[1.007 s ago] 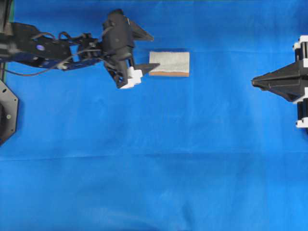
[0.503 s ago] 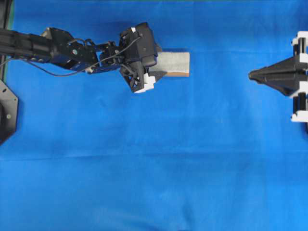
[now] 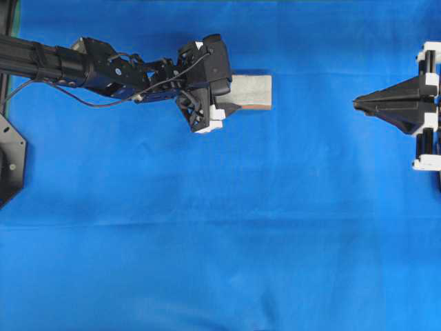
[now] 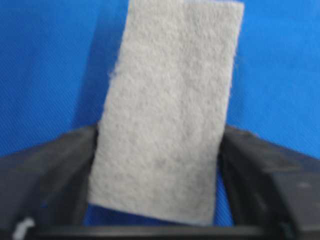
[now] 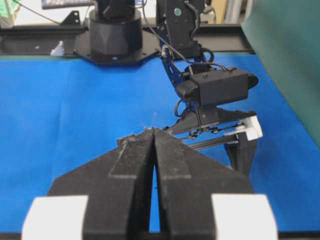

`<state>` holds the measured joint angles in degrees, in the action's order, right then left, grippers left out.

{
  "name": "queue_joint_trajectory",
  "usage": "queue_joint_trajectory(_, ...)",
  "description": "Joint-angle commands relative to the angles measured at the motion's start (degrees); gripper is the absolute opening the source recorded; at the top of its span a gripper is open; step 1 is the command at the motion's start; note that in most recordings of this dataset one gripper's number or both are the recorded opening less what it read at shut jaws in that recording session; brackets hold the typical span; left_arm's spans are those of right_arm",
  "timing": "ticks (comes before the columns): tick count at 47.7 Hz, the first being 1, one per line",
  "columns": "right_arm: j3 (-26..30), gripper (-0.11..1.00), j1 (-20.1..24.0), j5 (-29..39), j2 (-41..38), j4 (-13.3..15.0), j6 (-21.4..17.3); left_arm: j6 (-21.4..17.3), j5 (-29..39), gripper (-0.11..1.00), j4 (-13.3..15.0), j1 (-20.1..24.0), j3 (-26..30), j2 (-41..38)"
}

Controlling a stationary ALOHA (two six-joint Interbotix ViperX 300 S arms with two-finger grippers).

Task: Hand over the sponge with the left arm and wipe it with the right arm.
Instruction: 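Lift the sponge with the left gripper and extend it toward the right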

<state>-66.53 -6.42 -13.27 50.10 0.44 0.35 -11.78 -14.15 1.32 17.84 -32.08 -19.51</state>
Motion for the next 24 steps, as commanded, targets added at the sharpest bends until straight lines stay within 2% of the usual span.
queue_joint_trajectory(1,0.97,0.01,-0.26,-0.09,-0.18,0.00,0.00,0.00,2.11,0.63,0.09,-0.26,0.79,3.52)
queue_joint_trajectory(4,0.97,0.01,-0.35,0.00,-0.18,0.00,0.00,0.18,4.13,0.48,0.09,-0.35,0.70,4.83)
queue_joint_trajectory(6,0.97,0.01,-0.44,0.09,-0.18,0.00,0.00,0.62,5.45,0.44,0.09,-0.35,0.79,5.71)
queue_joint_trajectory(14,1.05,0.00,-0.62,0.18,-0.18,0.09,0.00,2.64,9.93,0.43,0.09,-1.23,1.41,10.72)
queue_joint_trajectory(24,1.05,0.01,-1.41,0.35,-0.18,0.09,0.00,4.13,14.24,0.43,0.35,-5.27,1.85,18.02)
